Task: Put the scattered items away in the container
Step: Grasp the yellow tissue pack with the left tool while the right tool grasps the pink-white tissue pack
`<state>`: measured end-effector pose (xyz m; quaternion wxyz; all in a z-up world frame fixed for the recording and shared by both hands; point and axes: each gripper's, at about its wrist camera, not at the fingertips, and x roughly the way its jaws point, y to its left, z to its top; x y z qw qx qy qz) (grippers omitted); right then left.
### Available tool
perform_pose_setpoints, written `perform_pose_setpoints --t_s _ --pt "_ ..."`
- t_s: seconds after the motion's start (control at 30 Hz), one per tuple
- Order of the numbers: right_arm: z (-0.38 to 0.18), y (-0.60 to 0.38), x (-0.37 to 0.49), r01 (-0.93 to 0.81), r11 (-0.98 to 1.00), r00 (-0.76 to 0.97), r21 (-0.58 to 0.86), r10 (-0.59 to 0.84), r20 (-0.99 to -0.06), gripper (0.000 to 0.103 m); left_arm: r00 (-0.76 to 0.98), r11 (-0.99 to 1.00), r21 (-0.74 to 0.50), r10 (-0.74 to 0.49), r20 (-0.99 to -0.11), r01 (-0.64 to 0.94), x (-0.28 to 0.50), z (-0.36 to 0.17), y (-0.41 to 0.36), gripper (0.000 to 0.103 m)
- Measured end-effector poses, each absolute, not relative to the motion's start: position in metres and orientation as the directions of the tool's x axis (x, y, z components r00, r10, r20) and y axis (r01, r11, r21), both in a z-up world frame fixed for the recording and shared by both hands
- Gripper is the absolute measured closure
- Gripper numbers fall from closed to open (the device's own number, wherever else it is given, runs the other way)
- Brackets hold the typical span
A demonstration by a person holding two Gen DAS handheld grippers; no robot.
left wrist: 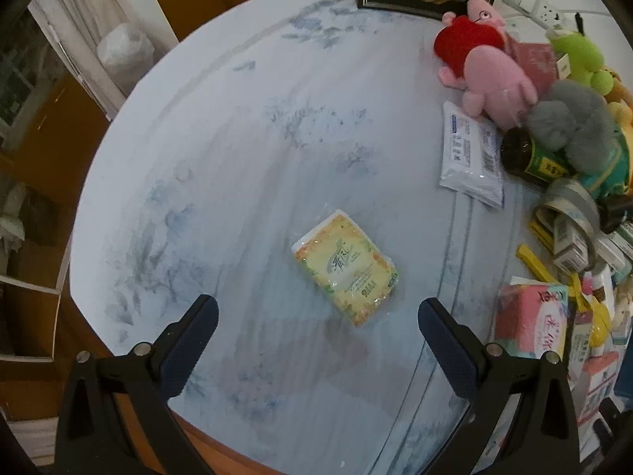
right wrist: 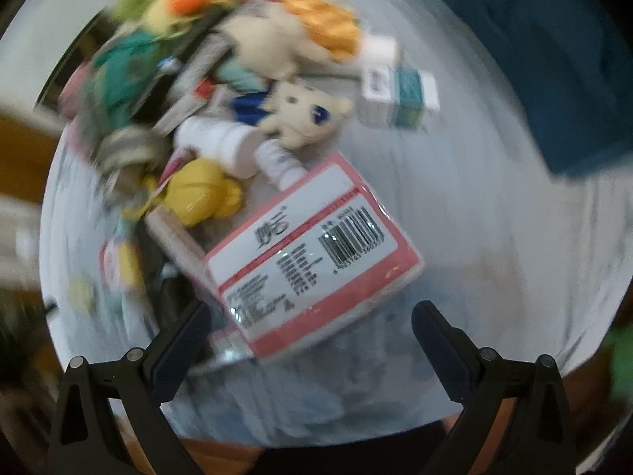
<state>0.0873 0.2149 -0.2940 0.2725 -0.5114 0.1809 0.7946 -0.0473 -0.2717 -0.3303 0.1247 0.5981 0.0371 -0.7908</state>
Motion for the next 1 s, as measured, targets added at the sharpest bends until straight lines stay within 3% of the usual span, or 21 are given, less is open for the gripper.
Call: perform_pose_setpoints --t_s 0.13,0.23,0.43,0.7,1.0 --pt "-0.310 0.233 0.086 -0.766 -0.619 -0.360 0.173 0.191 -0.913 0.000 -0.244 -0.976 0.087 -0.135 -0.960 0.199 -0.052 -0.340 -0.274 0.000" --pt "-0.317 0.240 0.080 -0.820 -0.531 -0.363 0.213 0.197 -0.911 0.000 -0.235 -0.977 0.106 -0.149 -0.961 0.184 -0.055 -0.346 -0.275 0.000" --pt "-0.316 0.236 0.055 -0.847 -0.524 -0.281 0.094 0.290 -0.915 0.000 -0.187 -0.965 0.101 -0.148 -0.971 0.243 -0.062 -0.368 -0.283 0.000" --pt "-0.307 0.227 0.042 -0.819 -0.573 -0.237 0.023 0.302 -0.923 0.000 -0.194 -0.920 -0.005 -0.078 -0.978 0.392 -0.077 -0.381 -0.295 0.000" --pt "-0.312 0.219 0.022 -0.809 -0.585 -0.166 -0.047 0.305 -0.938 0.000 -0.175 -0.924 0.054 -0.128 -0.976 0.378 -0.089 -0.397 -0.289 0.003"
